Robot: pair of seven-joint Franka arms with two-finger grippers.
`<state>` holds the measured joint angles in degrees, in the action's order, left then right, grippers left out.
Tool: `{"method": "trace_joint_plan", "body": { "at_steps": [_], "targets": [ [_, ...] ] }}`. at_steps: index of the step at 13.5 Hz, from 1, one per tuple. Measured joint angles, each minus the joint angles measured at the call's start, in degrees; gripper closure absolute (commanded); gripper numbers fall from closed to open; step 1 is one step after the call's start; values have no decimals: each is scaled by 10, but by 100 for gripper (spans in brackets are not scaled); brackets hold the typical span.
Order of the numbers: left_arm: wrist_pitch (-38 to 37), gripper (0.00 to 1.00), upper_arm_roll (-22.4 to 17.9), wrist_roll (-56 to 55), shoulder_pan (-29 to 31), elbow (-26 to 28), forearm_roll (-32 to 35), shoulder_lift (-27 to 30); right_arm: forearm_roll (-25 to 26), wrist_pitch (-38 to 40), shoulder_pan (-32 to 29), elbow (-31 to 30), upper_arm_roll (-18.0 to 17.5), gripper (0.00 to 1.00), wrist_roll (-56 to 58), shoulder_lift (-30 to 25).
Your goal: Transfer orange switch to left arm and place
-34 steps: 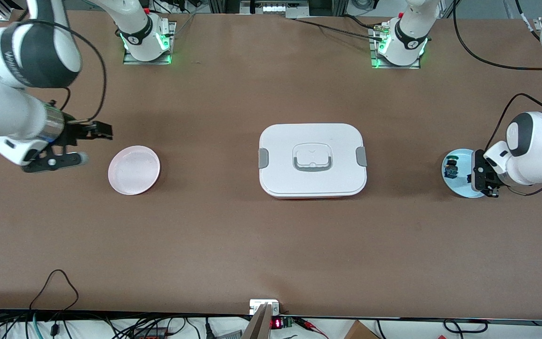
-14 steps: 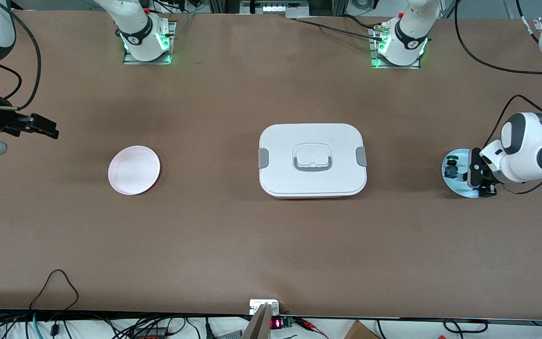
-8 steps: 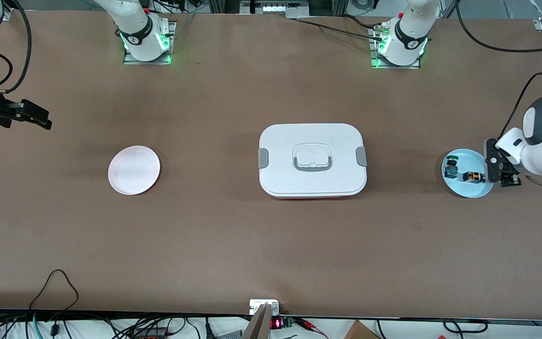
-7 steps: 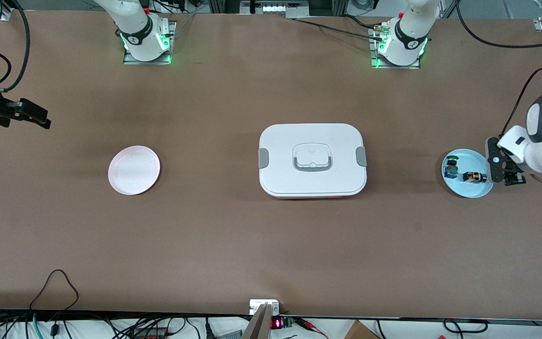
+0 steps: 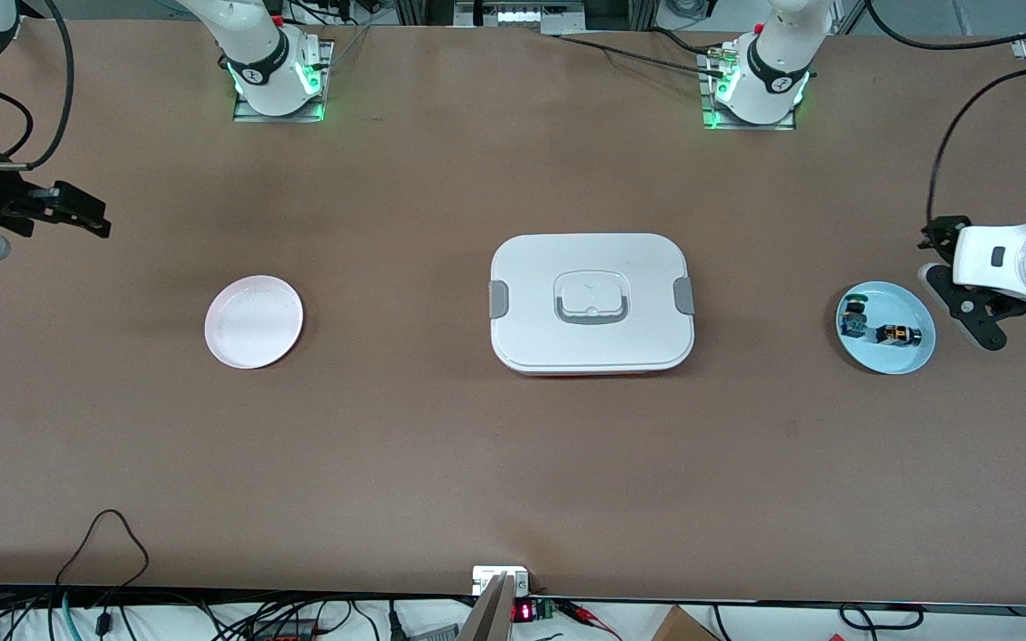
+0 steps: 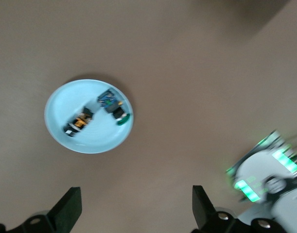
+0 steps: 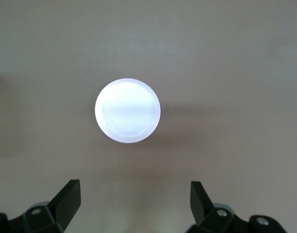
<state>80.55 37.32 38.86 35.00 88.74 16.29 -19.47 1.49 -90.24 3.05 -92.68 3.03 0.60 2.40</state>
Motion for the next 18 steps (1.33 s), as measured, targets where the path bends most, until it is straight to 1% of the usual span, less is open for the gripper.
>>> {"method": "trace_joint_plan", "body": {
  "at_steps": [1,3,5,6,7,8,9,11,13,15,16,18],
  "targets": [
    [-16,0,3,-62,-9,-10,-13,0,0,3,1,1,0,0,0,0],
    [-26,0,4,-150,-25,-23,-28,0,0,6,1,5,0,0,1,0],
    [-30,0,3,-209,-32,-38,-69,1,0,8,2,6,0,0,2,0],
    [-32,0,-9,-234,-42,-46,-86,4,0,8,3,6,0,0,2,0],
    [-34,0,-55,-266,-82,-53,-102,15,0,8,4,6,-1,0,2,0],
    [-33,0,-121,-304,-137,-56,-128,31,0,8,5,6,-1,0,2,0],
    [-25,0,-175,-351,-182,-55,-159,49,0,9,6,6,-1,0,2,0],
    [16,0,-237,-435,-239,-38,-186,98,0,9,7,6,-1,0,3,0],
    [67,0,-302,-476,-297,-6,-186,148,0,9,7,6,-1,0,3,0],
    [113,0,-354,-468,-339,32,-176,181,0,9,7,7,-1,0,3,0],
    [130,0,-366,-450,-348,51,-171,191,0,9,7,7,-1,0,3,0],
    [139,0,-372,-425,-353,74,-167,199,0,9,7,7,-1,0,3,0]
  ]
}}
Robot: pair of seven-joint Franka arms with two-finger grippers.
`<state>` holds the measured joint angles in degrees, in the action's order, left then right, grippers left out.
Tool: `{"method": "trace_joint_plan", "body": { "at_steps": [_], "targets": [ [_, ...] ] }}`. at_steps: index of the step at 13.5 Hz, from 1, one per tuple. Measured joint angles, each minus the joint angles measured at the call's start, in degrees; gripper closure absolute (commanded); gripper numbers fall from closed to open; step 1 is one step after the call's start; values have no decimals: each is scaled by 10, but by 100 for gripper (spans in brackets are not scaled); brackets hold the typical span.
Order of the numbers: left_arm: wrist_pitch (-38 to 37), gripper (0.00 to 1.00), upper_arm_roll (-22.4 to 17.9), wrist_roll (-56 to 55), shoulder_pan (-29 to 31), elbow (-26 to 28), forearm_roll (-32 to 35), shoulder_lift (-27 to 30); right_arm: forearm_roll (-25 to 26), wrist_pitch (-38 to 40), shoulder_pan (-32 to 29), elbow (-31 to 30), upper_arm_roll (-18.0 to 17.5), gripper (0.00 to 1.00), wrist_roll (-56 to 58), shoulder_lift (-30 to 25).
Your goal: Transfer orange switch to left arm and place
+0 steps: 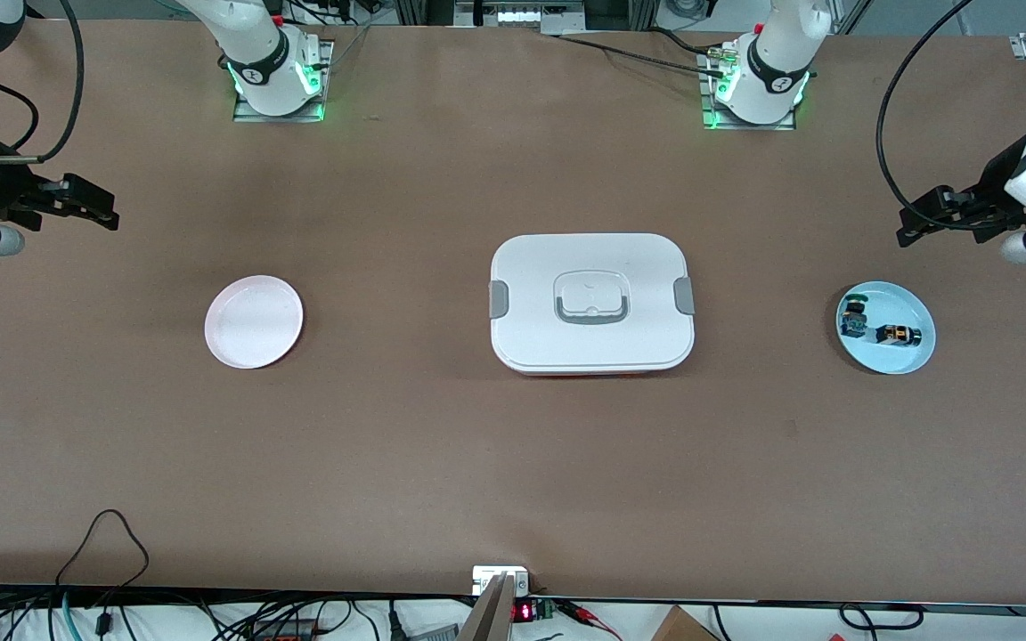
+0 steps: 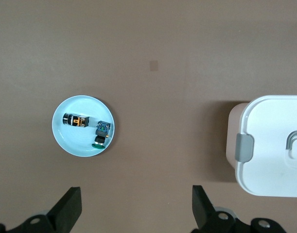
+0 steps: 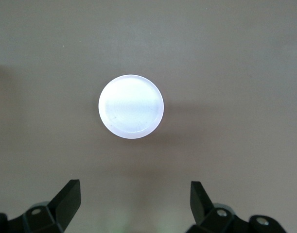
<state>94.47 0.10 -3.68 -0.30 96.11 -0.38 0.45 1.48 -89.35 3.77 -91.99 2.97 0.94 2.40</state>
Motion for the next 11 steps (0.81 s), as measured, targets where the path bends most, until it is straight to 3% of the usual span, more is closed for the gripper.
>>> {"method": "trace_joint_plan", "body": {
  "at_steps": [11],
  "targets": [
    [-1,0,10,17,-6,7,11,3,0,1,0,4,0,0,0,0]
  ]
}}
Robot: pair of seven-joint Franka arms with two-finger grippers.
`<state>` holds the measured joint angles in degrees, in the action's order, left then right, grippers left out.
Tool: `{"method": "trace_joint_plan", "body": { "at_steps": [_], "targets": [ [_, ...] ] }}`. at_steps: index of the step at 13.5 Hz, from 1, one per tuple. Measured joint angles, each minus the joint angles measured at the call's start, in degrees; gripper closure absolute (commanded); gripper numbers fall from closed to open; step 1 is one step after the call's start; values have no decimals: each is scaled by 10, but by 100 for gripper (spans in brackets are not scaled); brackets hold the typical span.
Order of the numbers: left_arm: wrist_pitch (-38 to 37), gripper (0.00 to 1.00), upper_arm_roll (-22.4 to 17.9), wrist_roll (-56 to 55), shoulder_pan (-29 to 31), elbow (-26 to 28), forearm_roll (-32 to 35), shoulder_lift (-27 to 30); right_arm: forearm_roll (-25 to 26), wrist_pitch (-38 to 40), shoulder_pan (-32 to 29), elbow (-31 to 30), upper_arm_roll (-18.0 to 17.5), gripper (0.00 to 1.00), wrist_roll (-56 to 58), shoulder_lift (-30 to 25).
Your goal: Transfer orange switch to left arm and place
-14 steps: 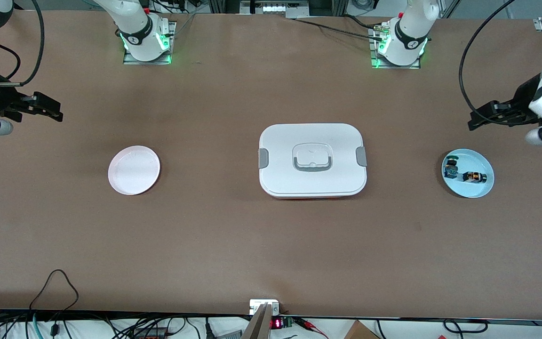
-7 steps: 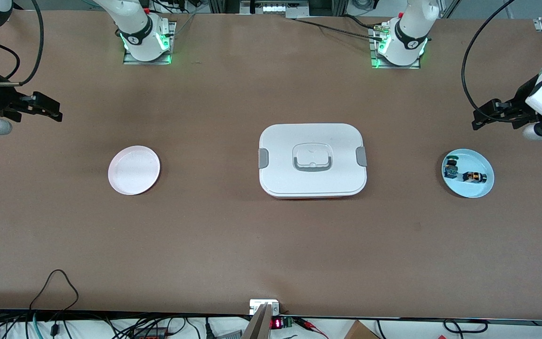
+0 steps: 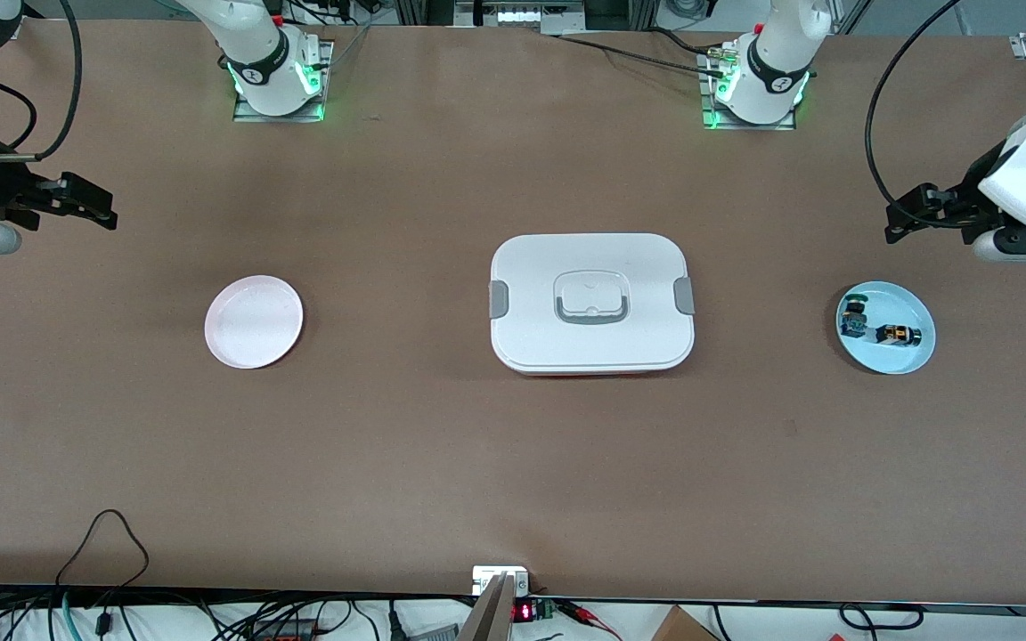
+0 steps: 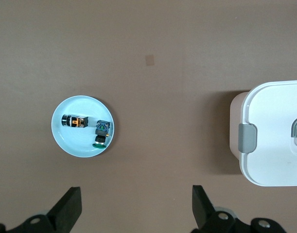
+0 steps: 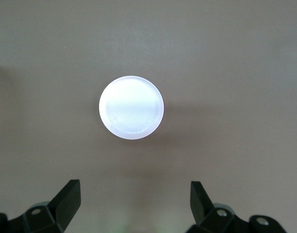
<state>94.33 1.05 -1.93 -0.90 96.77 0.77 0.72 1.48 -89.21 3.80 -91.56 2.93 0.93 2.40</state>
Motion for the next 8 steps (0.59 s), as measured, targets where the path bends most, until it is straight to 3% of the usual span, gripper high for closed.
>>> {"method": "trace_joint_plan", "body": {
  "at_steps": [8],
  "targets": [
    [-6,0,-1,0,0,1,4,4,0,1,0,0,0,0,0,0]
  ]
}}
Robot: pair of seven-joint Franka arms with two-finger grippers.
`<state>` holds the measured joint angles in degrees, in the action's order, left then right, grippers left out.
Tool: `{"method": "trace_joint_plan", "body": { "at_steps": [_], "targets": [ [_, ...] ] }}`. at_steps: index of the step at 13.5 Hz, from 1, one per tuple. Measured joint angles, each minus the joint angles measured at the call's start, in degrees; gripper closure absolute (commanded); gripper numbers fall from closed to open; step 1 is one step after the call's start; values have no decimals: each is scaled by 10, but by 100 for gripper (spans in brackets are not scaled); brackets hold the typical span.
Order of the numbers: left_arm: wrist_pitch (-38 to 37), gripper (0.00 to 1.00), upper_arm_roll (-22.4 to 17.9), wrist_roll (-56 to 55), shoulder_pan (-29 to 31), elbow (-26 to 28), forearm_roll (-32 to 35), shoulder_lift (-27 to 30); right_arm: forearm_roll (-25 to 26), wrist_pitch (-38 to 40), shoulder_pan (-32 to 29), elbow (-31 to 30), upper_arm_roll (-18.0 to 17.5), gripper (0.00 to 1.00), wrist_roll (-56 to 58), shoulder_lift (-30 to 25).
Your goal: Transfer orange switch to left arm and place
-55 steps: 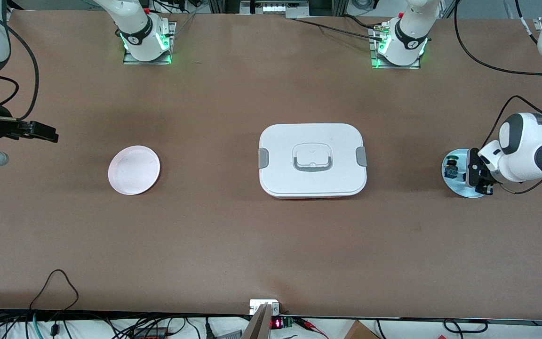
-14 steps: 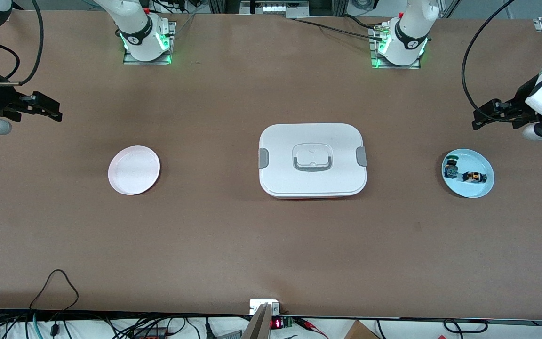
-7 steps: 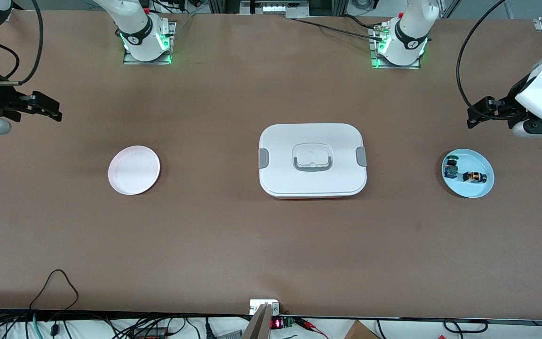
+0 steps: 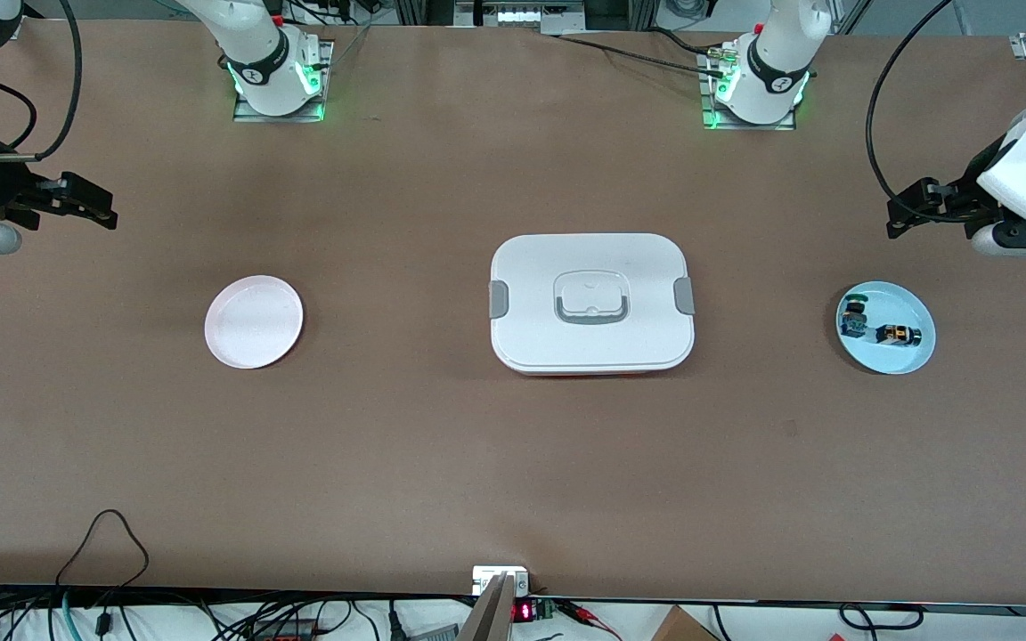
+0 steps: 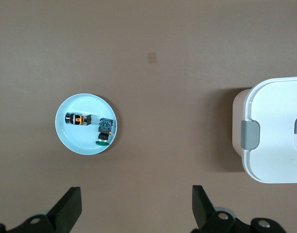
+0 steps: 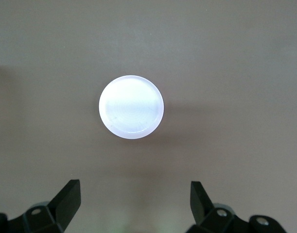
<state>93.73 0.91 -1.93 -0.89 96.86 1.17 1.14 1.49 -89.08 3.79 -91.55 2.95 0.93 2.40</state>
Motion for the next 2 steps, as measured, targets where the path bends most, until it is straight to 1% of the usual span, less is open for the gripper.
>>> {"method": "trace_joint_plan", "body": {
  "at_steps": [2],
  "targets": [
    [0,0,0,0,0,0,0,0,0,0,0,0,0,0,0,0]
  ]
}}
